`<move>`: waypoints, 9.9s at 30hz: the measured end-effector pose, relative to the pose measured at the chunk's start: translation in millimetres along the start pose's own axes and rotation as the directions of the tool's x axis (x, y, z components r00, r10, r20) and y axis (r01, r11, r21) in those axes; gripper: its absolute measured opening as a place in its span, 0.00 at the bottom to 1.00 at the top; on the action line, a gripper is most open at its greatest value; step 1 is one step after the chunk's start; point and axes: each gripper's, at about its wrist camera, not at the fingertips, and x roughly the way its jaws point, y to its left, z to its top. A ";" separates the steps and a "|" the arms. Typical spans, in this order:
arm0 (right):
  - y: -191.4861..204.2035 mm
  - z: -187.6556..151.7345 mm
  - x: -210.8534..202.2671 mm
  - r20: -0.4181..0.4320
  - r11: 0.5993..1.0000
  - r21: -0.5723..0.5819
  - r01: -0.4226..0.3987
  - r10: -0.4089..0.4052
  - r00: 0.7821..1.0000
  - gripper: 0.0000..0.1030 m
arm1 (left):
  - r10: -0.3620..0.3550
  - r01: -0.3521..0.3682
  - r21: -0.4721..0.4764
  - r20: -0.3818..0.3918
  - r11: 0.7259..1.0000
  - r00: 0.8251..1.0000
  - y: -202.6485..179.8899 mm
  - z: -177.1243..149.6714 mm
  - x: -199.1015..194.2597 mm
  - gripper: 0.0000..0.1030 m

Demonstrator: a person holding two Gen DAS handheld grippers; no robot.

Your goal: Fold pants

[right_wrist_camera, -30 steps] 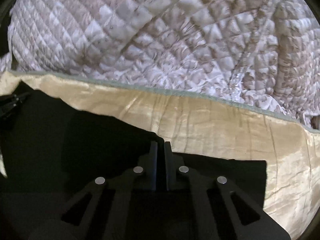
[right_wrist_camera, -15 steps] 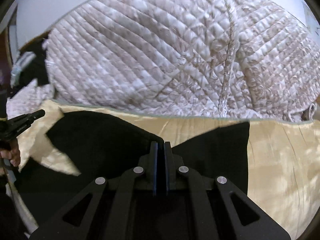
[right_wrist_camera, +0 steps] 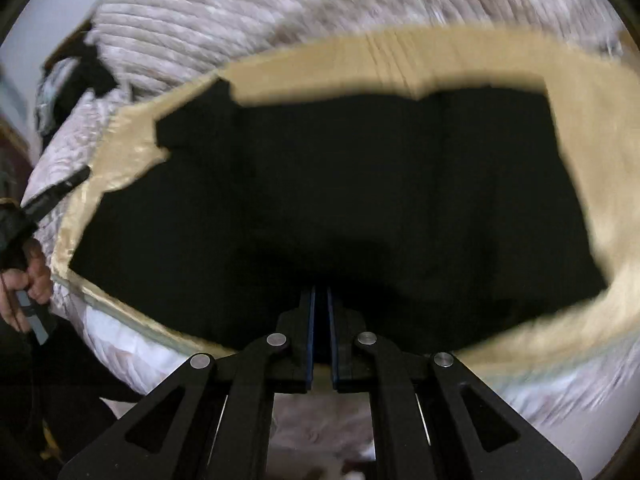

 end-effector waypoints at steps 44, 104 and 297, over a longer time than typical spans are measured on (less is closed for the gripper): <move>-48.3 12.7 -18.5 0.247 0.962 0.266 -0.058 -0.010 0.969 0.44 | 0.186 -0.174 -0.088 0.143 0.981 0.972 9.6 48.7 22.1 0.03; -97.4 6.9 -92.3 0.478 0.854 0.478 -0.207 -0.055 0.877 0.07 | 0.098 -0.066 -0.435 0.051 0.898 0.994 97.6 -48.0 -43.4 0.04; 12.9 -6.2 -25.3 0.329 0.992 0.091 -0.092 0.057 0.943 0.54 | -0.153 0.151 -0.031 -0.061 0.988 0.986 -55.4 -50.1 4.7 0.39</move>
